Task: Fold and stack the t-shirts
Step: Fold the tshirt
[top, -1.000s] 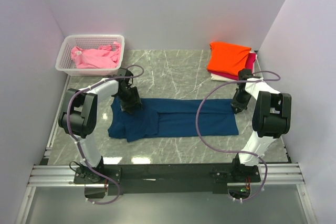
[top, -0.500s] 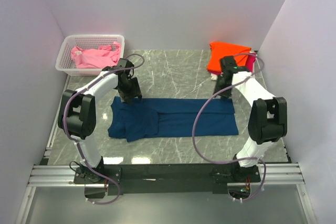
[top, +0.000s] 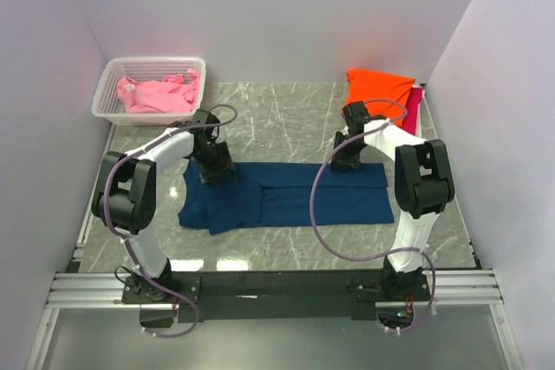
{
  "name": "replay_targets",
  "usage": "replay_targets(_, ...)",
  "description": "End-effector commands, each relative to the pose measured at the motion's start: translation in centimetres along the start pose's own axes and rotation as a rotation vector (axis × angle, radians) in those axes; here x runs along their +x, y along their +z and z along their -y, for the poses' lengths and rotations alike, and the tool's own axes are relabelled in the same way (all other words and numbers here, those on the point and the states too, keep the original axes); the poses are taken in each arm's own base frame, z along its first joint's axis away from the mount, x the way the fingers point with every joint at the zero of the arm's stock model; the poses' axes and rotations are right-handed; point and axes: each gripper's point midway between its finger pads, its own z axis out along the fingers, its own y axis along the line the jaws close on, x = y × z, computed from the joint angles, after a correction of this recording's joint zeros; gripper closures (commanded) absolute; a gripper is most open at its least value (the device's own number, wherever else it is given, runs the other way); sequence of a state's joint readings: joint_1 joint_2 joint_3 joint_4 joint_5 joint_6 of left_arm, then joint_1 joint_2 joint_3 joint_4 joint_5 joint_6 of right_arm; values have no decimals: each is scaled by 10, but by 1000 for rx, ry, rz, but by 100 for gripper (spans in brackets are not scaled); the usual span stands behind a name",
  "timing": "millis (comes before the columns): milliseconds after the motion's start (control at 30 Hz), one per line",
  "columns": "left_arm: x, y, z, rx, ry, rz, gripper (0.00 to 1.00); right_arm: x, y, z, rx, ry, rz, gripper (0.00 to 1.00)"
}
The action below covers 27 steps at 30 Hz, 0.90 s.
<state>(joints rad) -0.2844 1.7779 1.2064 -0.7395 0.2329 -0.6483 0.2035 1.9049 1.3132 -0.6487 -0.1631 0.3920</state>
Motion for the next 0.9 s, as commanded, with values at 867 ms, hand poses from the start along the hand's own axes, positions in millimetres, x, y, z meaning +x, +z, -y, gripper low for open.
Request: replay_targets(867,-108,88,50,-21,164,20,40,135,-8,9,110,137,-289,63)
